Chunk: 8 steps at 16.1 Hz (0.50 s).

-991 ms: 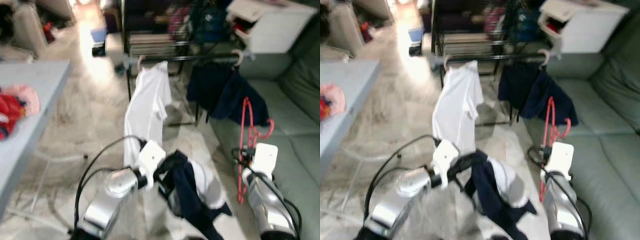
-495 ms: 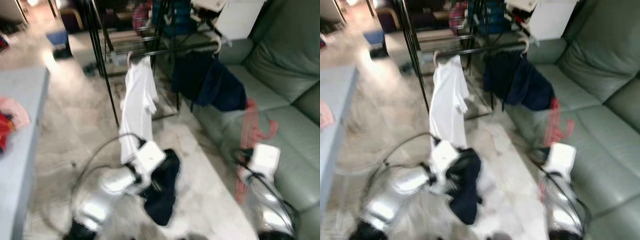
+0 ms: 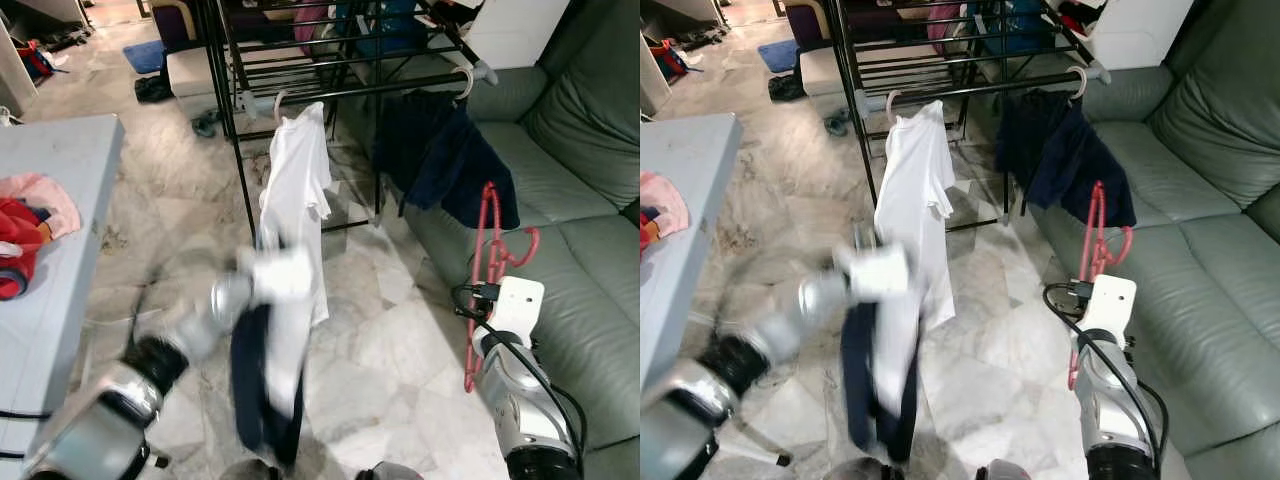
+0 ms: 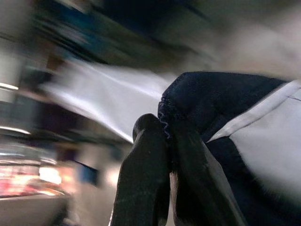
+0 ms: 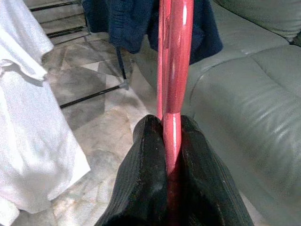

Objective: Hang hanger

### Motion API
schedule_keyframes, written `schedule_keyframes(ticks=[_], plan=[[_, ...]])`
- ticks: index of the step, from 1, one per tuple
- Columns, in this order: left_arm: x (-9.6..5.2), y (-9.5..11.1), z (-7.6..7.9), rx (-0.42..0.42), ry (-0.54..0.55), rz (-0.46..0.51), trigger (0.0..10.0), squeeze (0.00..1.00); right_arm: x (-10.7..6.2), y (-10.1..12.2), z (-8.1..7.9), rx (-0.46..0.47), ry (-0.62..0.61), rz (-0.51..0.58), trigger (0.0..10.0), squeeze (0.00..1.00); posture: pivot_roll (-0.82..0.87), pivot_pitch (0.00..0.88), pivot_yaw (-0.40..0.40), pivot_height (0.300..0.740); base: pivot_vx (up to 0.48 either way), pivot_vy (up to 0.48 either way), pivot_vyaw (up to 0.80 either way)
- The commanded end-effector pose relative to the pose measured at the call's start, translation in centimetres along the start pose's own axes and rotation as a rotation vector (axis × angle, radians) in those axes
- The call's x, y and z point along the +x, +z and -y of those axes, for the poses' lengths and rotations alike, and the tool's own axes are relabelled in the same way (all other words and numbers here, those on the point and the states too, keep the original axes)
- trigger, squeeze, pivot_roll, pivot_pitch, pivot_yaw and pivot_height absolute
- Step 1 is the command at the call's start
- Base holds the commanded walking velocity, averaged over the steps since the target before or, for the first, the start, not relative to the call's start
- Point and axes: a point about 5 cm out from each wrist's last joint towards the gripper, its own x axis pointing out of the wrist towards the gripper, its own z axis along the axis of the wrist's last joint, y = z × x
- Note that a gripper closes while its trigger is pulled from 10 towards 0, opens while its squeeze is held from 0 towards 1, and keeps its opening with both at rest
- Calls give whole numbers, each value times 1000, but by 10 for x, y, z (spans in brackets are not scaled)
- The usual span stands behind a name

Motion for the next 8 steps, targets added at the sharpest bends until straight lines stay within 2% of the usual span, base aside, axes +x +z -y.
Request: schedule_keyframes(ticks=[1, 2, 3, 4, 5, 6, 7, 8], plan=[[-4, 13, 13, -213, -16, 102, 10000, 0, 0, 2, 2, 2, -10, 20, 10000, 0, -24, 0, 4, 740, 0, 0, 0], [-11, 23, 38, -409, -184, 196, 10000, 0, 1, 3, -1, 0, -6, 22, 10000, 0, -14, 0, 3, 740, 0, 0, 0], [-17, 29, 52, -445, -292, 254, 10000, 0, 1, 3, -2, -2, -4, 23, 10000, 0, -12, 0, 1, 740, 0, 0, 0], [-46, 21, 91, -349, -637, 255, 10000, 0, 2, 5, -3, -1, -2, 27, 10000, 0, -12, 0, 1, 740, 0, 0, 0], [-63, 1, 105, -202, -776, 171, 10000, 0, 3, 5, -4, -2, 1, 26, 10000, 0, -3, 0, -4, 740, 0, 0, 0], [-62, -24, 104, -6, -726, 50, 10000, 0, 4, 5, -4, -4, 3, 25, 10000, 0, 1, 0, -5, 740, 0, 0, 0], [-58, -35, 98, 90, -656, 3, 10000, 0, 4, 5, -5, -4, 5, 24, 10000, 0, 1, 0, -5, 740, 0, 0, 0], [-50, -36, 87, 25, -555, -4, 10000, 0, 5, 5, -6, -2, 7, 23, 10000, 0, 1, 0, -5, 740, 0, 0, 0]])
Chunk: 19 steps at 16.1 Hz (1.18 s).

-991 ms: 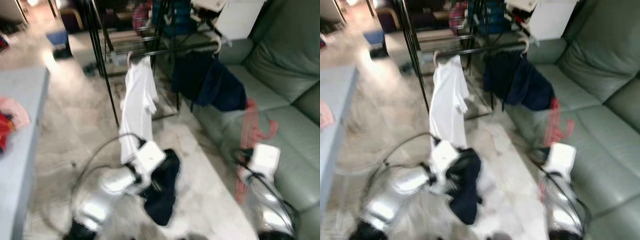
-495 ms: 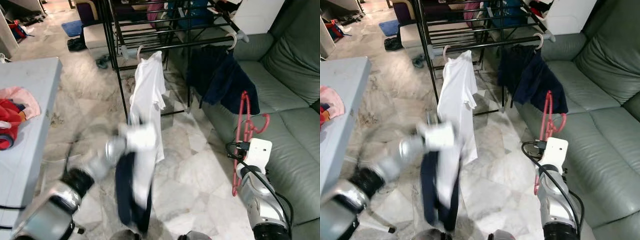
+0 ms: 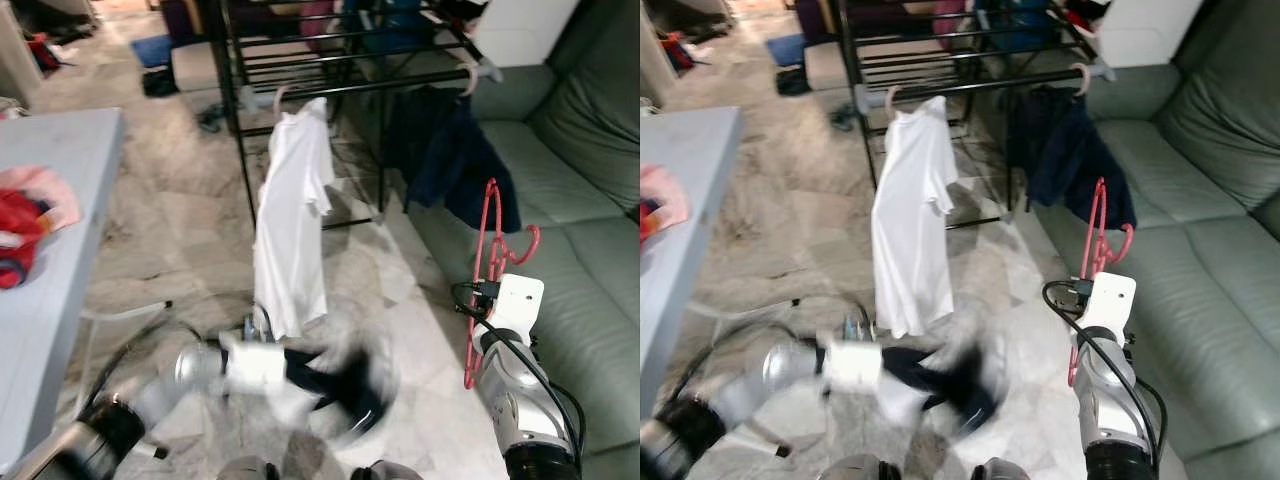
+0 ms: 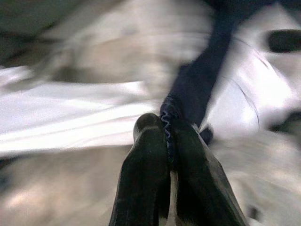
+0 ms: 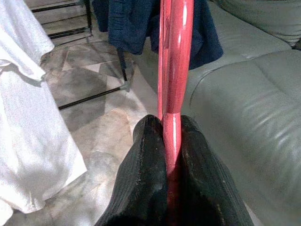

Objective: Hang hanger

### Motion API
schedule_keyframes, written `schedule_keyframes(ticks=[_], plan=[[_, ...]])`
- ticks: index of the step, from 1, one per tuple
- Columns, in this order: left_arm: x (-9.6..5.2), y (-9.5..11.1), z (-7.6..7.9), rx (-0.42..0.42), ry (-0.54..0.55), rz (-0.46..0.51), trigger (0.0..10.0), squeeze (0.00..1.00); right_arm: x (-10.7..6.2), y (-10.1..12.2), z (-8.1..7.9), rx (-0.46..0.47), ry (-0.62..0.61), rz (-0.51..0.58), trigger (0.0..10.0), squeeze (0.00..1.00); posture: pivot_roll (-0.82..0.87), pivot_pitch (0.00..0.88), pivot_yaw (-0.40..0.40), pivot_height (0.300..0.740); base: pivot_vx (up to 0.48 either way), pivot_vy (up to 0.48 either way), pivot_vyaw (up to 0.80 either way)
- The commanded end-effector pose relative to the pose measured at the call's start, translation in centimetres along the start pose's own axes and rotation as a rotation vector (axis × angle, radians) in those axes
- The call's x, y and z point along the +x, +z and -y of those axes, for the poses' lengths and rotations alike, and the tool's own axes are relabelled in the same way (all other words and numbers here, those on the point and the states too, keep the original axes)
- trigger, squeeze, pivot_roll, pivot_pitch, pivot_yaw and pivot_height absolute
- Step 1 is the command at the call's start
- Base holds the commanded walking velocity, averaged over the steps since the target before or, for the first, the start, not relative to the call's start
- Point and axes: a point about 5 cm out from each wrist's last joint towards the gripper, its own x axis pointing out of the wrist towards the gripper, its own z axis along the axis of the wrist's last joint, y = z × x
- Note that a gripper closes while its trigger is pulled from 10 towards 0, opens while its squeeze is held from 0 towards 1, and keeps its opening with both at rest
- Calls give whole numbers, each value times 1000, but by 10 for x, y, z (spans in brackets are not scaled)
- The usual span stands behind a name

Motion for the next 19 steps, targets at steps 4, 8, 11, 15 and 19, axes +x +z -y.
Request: schedule_keyframes(ticks=[4, 8, 11, 15, 19], plan=[[-8, 38, -66, -199, 391, 232, 10000, 0, 2, 3, -5, 21, 13, 14, 10000, 0, 1, 0, -7, 740, 0, 0, 0], [-4, 52, -65, -251, 395, 349, 10000, 0, 2, 2, -4, 19, 8, 7, 10000, 0, -4, 0, -5, 740, 0, 0, -600], [0, 61, -52, -256, 338, 399, 10000, 0, 1, 1, -3, 20, 4, -3, 10000, 0, -8, 0, -7, 740, 0, 0, -800], [0, 66, -43, -262, 288, 437, 10000, 0, 1, 0, -2, 16, 6, -6, 10000, 0, -8, 0, -7, 740, 223, 0, -800], [1, 68, -36, -265, 253, 453, 10000, 0, 0, -3, -3, 14, 13, -20, 10000, 0, -8, 0, -10, 740, 347, 0, -795]])
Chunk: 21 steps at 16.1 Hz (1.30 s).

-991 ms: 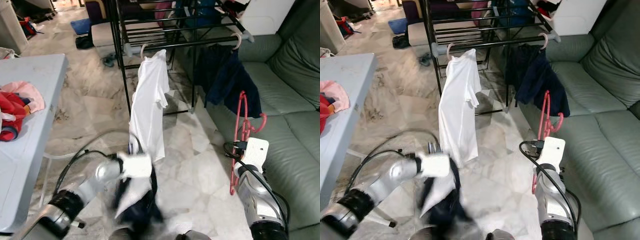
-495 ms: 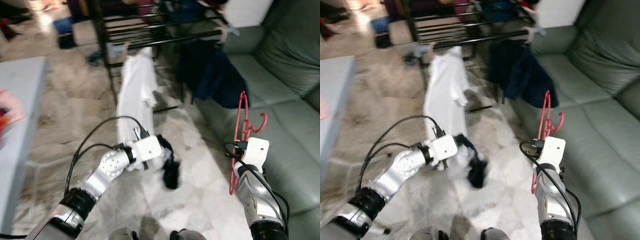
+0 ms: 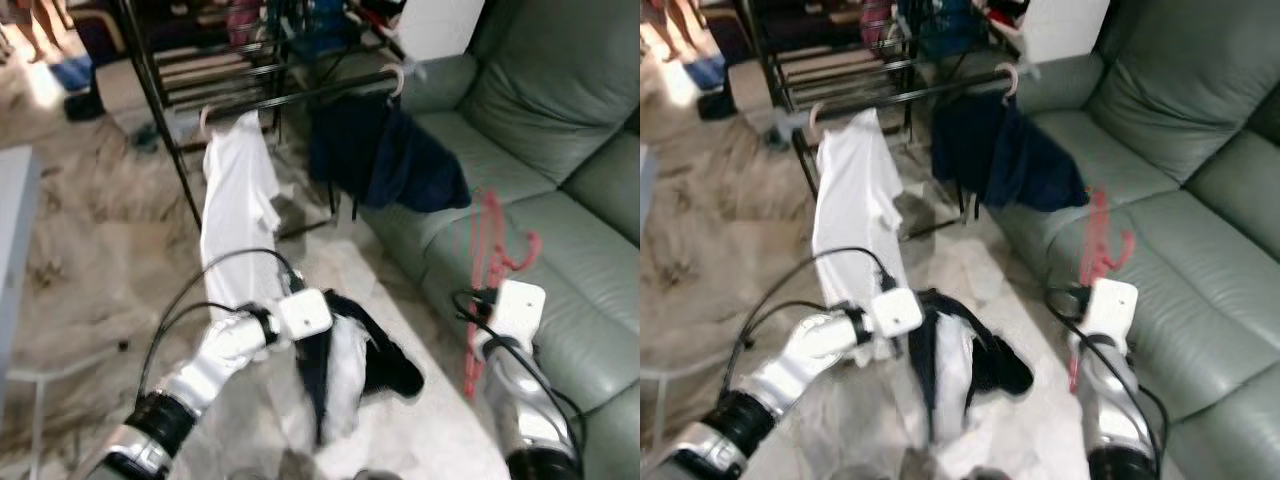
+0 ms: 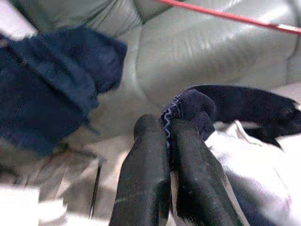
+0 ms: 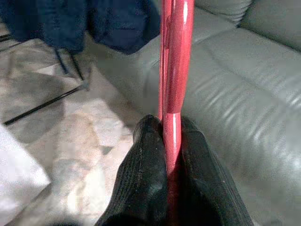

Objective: Hang hanger

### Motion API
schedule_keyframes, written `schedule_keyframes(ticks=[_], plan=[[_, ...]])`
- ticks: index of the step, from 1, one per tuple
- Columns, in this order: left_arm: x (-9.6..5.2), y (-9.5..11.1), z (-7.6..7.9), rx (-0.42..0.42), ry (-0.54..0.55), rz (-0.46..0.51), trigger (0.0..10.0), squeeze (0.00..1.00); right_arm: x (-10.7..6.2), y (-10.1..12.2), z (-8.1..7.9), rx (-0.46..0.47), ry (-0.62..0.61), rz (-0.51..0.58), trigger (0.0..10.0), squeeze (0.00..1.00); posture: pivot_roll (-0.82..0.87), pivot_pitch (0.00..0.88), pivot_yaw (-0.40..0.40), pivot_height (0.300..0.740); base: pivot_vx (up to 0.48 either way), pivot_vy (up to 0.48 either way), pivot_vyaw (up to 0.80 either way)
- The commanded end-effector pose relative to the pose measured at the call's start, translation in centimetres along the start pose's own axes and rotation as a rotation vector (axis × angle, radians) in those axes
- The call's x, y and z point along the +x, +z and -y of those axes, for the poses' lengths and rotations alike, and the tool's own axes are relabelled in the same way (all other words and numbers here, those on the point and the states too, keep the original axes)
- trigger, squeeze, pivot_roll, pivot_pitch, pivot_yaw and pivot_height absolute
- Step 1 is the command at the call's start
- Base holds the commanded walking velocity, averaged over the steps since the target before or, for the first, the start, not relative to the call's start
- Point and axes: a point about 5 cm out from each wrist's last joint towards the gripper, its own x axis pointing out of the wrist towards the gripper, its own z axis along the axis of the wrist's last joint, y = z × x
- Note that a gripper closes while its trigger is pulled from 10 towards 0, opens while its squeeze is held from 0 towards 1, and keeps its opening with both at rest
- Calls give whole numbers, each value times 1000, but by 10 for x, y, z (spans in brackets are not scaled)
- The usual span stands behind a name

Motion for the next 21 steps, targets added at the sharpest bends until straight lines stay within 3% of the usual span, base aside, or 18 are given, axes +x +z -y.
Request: schedule_keyframes(ticks=[1, 9, 11, 13, 14, 17, 21], plan=[[-5, 1, -3, 12, 6, 10, 10000, 0, 1, 4, -7, 10, 22, 8, 10000, 0, -9, 0, -11, 740, 349, 0, -781], [-6, 0, 5, -7, 2, 3, 10000, 0, 0, 3, -8, 4, 41, 1, 10000, 0, -10, 0, -17, 740, 186, 0, -788], [-9, -4, 2, -5, 69, -22, 10000, 0, -2, -1, -11, 3, 79, -19, 10000, 0, -9, 0, -24, 740, 0, 0, 0], [-17, -15, -8, -35, 225, -99, 10000, 0, -6, -7, -18, -3, 153, -59, 10000, 0, -9, 0, -24, 740, 0, 0, 0], [-26, -27, -18, -71, 344, -180, 10000, 0, -10, -10, -21, -16, 202, -74, 10000, 0, -4, 0, -30, 740, 0, 0, 0], [-39, -38, -32, -162, 518, -239, 10000, 0, -15, -11, -24, -74, 293, -77, 10000, 0, -5, 0, -29, 740, 0, 0, 0], [-39, -34, -47, -174, 538, -225, 10000, 0, -26, -8, -24, -216, 438, -60, 10000, 0, -14, 0, -17, 740, 0, 0, 0]])
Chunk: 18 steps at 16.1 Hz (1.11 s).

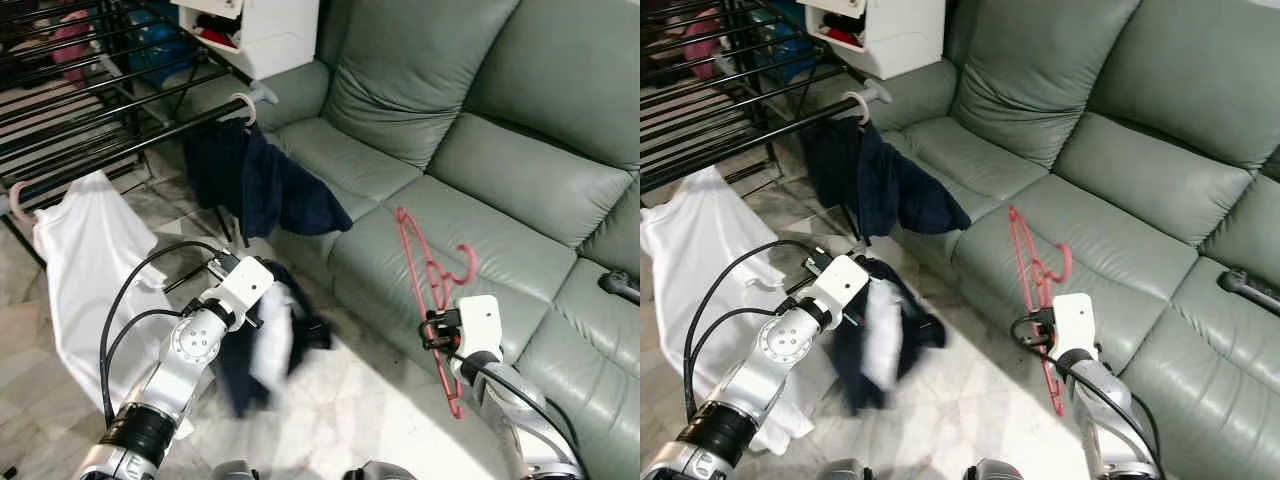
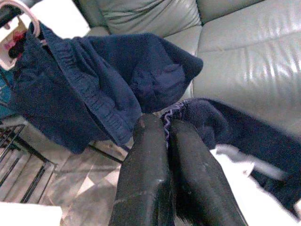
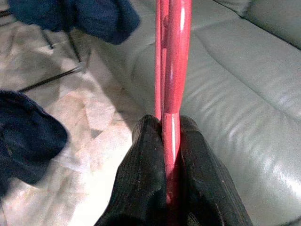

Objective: Hang hanger

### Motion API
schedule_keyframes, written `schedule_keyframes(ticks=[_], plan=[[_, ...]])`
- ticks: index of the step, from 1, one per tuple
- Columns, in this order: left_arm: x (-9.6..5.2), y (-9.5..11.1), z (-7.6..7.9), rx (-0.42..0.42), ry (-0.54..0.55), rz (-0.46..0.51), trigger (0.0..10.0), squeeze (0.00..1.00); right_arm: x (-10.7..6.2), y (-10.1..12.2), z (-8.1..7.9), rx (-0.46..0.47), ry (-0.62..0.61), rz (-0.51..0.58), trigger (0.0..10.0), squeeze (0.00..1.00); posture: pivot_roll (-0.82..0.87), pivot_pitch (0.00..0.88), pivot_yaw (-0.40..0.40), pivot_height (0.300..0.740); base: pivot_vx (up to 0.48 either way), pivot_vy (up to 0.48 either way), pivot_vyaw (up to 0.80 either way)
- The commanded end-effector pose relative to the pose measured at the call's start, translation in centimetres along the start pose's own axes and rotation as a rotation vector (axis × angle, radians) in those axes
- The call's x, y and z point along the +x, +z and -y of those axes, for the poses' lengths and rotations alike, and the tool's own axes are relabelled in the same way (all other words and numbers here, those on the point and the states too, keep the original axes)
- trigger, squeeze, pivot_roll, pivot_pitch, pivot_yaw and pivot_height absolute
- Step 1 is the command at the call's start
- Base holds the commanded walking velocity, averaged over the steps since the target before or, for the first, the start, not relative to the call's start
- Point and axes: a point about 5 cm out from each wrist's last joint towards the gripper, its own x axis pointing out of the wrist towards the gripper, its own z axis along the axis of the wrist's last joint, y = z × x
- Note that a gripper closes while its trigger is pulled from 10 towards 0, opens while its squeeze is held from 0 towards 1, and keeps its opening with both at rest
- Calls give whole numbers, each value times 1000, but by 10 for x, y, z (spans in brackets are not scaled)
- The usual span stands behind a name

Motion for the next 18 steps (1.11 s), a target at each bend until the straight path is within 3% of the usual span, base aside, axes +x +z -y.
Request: schedule_keyframes(ticks=[1, 4, 5, 8, 9, 14, 18], plan=[[5, 12, -11, 28, -3, 54, 10000, 0, -2, 6, -2, -57, 57, 18, 10000, 0, -16, 0, -13, 740, 0, 0, 0], [1, 32, -10, 100, -149, 226, 10000, 0, -10, 4, 0, -167, 226, -35, 10000, 0, -20, 0, -6, 740, 0, 0, 0], [-1, 36, -8, 169, -239, 278, 10000, 0, -15, 2, 3, -216, 296, -65, 10000, 0, -20, 0, -3, 740, 0, 0, 0], [-1, 33, -13, 285, -321, 286, 10000, 0, -24, 3, 6, -301, 417, -90, 10000, 0, -21, 0, 1, 740, 0, 0, 0], [2, 31, -22, 346, -343, 274, 10000, 0, -33, 9, 11, -326, 494, -107, 10000, 0, -24, 0, 7, 740, 0, 0, 0], [8, 23, -43, 447, -311, 230, 10000, 0, -48, 22, 29, -387, 585, -155, 10000, 0, -38, 0, 16, 740, 0, 0, 0], [10, 29, -45, 413, -279, 269, 10000, 0, -55, 12, 26, -357, 682, -228, 10000, 0, -30, 0, 12, 740, 0, 0, 0]])
